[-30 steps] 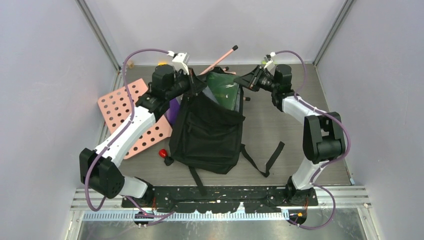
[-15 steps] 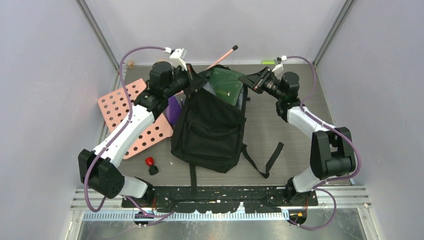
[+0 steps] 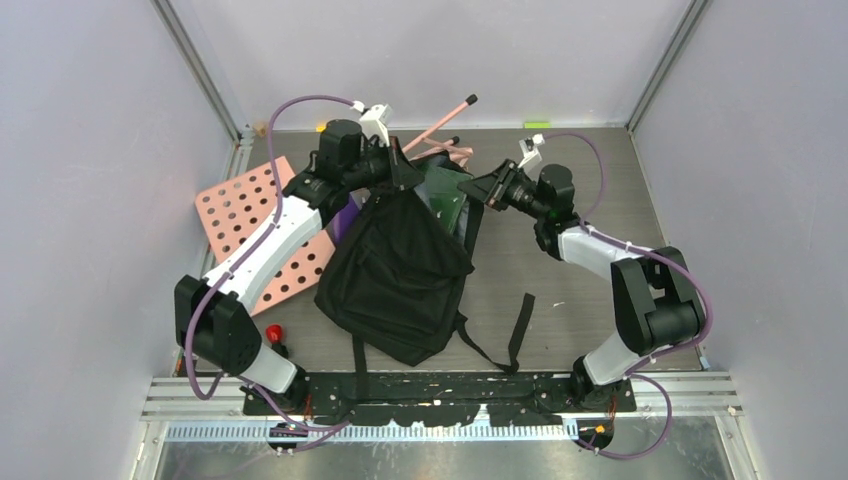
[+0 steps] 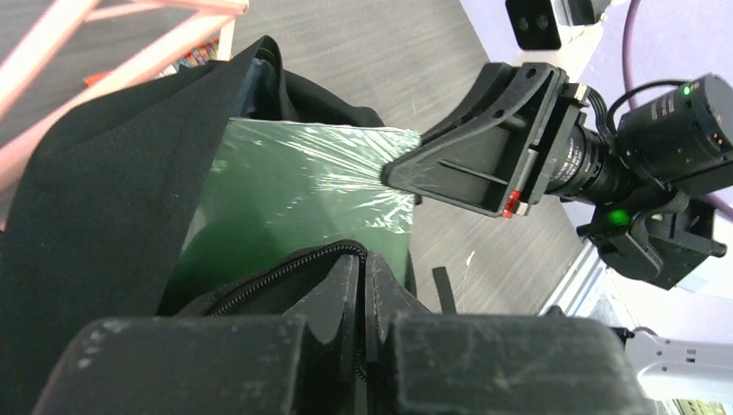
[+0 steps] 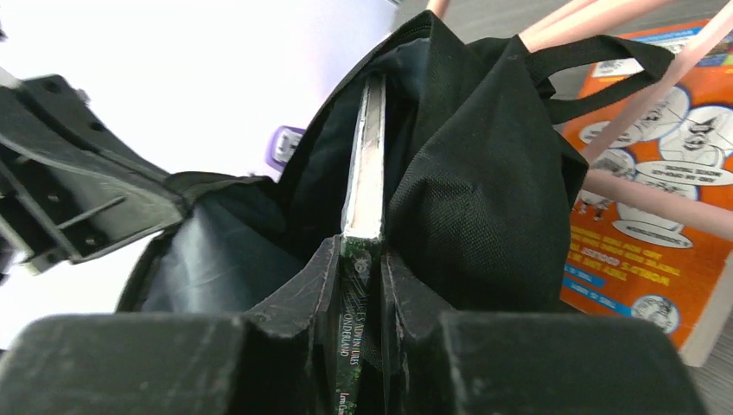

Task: Pack the student bag
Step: Place the book in the student bag, then adjust the student bag at the center of the board.

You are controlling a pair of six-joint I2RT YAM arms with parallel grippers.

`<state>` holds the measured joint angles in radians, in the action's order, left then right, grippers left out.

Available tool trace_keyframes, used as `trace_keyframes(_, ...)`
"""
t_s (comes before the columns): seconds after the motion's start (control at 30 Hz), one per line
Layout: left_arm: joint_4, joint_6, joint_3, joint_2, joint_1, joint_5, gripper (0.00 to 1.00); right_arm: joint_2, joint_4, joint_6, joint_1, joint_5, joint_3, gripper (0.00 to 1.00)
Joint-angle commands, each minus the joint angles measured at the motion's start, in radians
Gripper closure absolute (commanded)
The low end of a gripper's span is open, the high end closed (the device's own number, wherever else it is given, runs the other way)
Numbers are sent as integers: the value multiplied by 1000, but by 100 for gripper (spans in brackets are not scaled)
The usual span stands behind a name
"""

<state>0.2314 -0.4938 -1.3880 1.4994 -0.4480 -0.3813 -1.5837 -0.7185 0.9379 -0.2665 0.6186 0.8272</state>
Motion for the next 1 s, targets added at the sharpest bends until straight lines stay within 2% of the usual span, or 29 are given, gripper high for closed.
trace_keyframes(0.0,-321,-9,-123,-31,11,21,100,23,339,-295,-104,135,16,99)
trace_keyframes(0.07,-328,-7,-105,-40,11,21,100,24,414,-344,-104,93,32,98)
trace_keyframes(0.13,-335,-4,-78,-53,11,23,100,33,467,-370,-105,41,44,86)
trace_keyframes(0.2,-333,4,-50,-69,12,32,100,58,506,-382,-105,-6,52,58)
trace_keyframes(0.23,-329,7,-37,-79,13,36,100,83,529,-385,-104,-22,54,49)
trace_keyframes(0.27,-325,7,-23,-90,15,40,100,114,543,-392,-103,-51,61,35)
trace_keyframes(0.33,-323,7,0,-112,20,43,100,163,600,-412,-100,-104,78,24)
trace_keyframes(0.4,-312,8,19,-137,25,43,100,212,665,-441,-86,-157,94,18)
trace_keyframes(0.53,-279,10,58,-178,40,44,100,260,773,-483,-5,-202,120,13)
trace_keyframes(0.67,-246,12,88,-209,50,36,100,232,826,-550,54,-218,160,13)
trace_keyframes(0.8,-222,26,118,-238,62,35,100,166,794,-560,81,-207,182,12)
trace_keyframes(0.97,-189,29,136,-258,74,28,100,49,732,-544,93,-107,203,12)
